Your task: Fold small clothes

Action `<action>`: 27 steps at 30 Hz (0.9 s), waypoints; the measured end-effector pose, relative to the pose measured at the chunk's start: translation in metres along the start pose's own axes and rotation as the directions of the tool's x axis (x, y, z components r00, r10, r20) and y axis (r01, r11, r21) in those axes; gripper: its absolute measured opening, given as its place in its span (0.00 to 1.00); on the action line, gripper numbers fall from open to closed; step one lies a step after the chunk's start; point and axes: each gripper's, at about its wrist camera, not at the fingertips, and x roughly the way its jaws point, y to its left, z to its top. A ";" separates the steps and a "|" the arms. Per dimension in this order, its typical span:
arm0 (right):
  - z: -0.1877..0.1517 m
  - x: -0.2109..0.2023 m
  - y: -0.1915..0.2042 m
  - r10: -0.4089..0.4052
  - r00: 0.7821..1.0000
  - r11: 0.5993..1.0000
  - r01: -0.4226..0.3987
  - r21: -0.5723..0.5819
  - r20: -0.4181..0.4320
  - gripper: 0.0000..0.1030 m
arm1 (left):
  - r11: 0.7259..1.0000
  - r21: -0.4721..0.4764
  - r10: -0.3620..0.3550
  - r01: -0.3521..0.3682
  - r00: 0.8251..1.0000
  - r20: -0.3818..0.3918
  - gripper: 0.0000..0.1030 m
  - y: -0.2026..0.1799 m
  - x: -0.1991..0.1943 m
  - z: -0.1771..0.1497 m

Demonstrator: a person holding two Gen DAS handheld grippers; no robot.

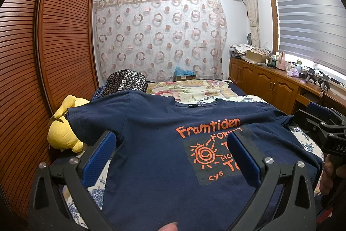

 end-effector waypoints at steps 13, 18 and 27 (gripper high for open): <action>-0.008 0.009 0.005 0.005 1.000 1.000 -0.005 -0.019 -0.009 1.00 | 0.999 -0.013 0.045 -0.045 0.999 -0.024 1.00 0.015 0.012 -0.005; -0.014 0.026 0.010 0.017 1.000 0.999 -0.018 -0.044 -0.020 1.00 | 0.997 -0.040 0.069 -0.072 0.994 -0.079 1.00 0.044 0.030 -0.017; -0.026 0.062 0.023 0.091 0.989 0.993 -0.099 -0.061 -0.120 1.00 | 0.993 -0.064 0.084 -0.094 0.986 -0.145 1.00 0.101 0.050 -0.032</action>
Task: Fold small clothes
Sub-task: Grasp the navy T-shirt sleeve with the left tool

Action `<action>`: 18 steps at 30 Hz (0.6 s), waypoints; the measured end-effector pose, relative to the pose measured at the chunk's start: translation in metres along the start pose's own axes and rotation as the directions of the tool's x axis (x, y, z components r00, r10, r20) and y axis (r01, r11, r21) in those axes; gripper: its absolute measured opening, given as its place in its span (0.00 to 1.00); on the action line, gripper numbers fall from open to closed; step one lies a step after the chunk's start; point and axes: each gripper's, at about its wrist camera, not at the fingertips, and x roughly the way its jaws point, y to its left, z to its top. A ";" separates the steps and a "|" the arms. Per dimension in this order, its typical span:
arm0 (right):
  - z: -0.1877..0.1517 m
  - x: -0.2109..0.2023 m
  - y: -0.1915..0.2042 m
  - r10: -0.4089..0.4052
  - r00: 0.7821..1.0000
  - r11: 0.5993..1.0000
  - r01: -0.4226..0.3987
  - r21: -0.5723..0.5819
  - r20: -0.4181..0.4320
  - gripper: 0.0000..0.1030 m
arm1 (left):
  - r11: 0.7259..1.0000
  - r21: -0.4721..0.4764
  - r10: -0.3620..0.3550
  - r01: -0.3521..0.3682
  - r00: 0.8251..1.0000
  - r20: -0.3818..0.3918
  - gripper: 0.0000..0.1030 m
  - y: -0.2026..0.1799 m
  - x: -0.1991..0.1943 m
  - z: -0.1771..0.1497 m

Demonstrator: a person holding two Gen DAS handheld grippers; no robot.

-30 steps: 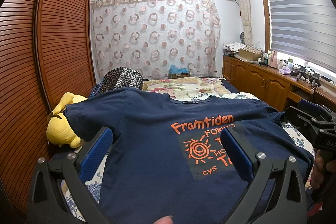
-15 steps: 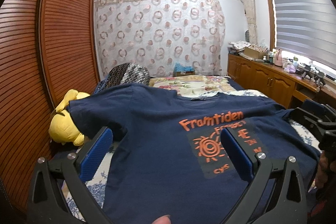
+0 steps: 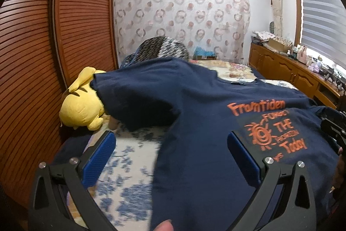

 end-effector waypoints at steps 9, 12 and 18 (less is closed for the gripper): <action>-0.011 0.021 0.010 0.030 0.997 0.999 -0.031 -0.014 -0.072 1.00 | 1.000 -0.004 -0.013 0.013 0.998 -0.055 0.99 0.055 0.034 0.007; -0.011 0.025 0.013 0.040 0.996 0.999 -0.043 -0.032 -0.081 1.00 | 1.000 -0.001 -0.022 0.022 0.997 -0.079 0.93 0.070 0.050 0.012; -0.014 0.032 0.015 0.052 0.993 0.998 -0.057 -0.038 -0.105 1.00 | 0.998 -0.049 -0.048 0.043 0.993 -0.105 0.67 0.096 0.081 0.022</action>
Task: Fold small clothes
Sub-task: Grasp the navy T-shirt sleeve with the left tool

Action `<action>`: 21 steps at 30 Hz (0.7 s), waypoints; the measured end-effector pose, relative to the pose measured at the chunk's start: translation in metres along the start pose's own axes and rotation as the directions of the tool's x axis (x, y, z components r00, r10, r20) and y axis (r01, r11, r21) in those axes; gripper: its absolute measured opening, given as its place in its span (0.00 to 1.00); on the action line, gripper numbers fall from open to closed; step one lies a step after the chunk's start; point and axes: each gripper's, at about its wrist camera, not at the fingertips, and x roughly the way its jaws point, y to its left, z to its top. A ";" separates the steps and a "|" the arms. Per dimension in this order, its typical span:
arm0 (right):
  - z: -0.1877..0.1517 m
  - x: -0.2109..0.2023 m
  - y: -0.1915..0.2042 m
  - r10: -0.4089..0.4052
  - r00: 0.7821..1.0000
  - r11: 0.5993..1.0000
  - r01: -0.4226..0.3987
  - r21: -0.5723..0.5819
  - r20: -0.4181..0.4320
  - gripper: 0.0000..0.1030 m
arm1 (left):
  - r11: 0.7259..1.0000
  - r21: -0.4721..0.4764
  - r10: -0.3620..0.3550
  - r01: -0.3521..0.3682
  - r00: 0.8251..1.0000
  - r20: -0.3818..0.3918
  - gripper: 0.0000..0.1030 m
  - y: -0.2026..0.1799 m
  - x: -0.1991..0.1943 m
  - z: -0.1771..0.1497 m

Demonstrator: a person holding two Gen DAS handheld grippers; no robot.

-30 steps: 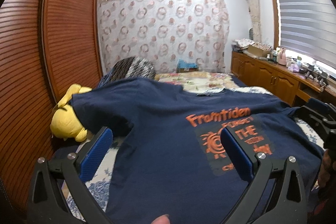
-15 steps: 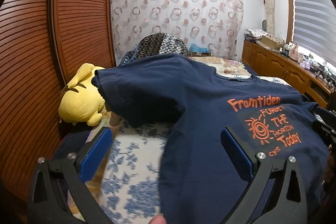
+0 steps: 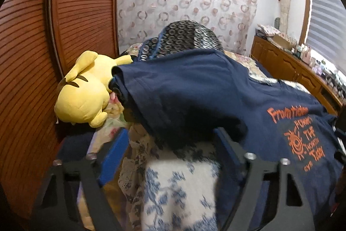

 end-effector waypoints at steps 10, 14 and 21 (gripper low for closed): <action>-0.001 0.013 0.001 0.003 1.000 1.000 -0.003 -0.014 -0.025 1.00 | 0.998 -0.066 0.018 -0.019 1.000 -0.018 0.26 0.023 0.025 0.014; -0.004 0.015 -0.002 0.004 0.999 1.000 -0.004 0.001 -0.035 1.00 | 0.998 -0.051 0.042 -0.042 0.999 0.003 0.02 0.020 0.017 0.016; -0.005 0.014 -0.005 0.005 0.999 1.000 -0.004 0.008 -0.031 1.00 | 1.000 -0.008 0.020 -0.020 0.998 0.063 0.00 0.008 -0.006 0.033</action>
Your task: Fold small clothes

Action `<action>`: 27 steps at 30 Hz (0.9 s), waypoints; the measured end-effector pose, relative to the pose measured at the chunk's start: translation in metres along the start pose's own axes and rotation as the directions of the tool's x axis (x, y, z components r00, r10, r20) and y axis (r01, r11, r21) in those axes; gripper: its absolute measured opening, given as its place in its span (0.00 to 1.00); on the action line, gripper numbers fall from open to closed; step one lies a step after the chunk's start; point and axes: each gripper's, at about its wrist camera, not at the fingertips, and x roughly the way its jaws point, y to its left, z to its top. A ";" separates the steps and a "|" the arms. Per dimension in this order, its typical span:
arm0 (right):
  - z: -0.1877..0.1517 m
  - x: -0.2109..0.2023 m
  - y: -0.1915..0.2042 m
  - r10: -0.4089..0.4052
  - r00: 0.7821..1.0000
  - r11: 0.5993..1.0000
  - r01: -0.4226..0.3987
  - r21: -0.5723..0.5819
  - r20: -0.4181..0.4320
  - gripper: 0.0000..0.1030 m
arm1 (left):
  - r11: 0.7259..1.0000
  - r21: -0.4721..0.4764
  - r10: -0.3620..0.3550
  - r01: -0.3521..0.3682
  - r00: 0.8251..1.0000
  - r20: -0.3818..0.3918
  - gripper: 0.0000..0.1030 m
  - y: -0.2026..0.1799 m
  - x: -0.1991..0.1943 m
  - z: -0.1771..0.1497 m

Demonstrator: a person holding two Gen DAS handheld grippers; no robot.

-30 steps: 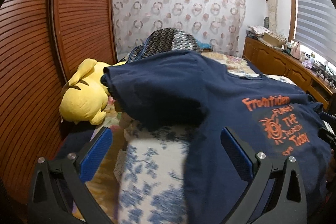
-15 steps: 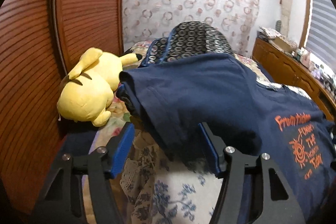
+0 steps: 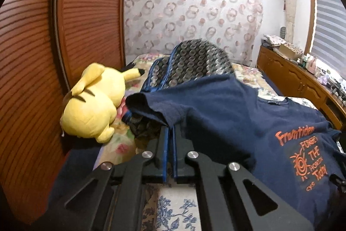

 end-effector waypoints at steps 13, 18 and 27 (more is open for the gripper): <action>-0.001 -0.001 -0.001 0.001 1.000 1.000 -0.001 0.010 0.004 1.00 | 0.953 0.202 -0.234 0.225 0.972 0.020 0.00 -0.123 -0.023 0.054; -0.002 -0.002 -0.003 0.002 1.000 1.000 -0.002 0.023 0.007 1.00 | 0.931 0.258 -0.266 0.259 0.964 -0.009 0.08 -0.154 -0.035 0.047; -0.002 -0.002 -0.004 0.004 1.000 1.000 -0.004 0.015 -0.002 1.00 | 0.951 0.259 -0.166 0.168 0.986 -0.028 0.38 -0.117 -0.051 0.015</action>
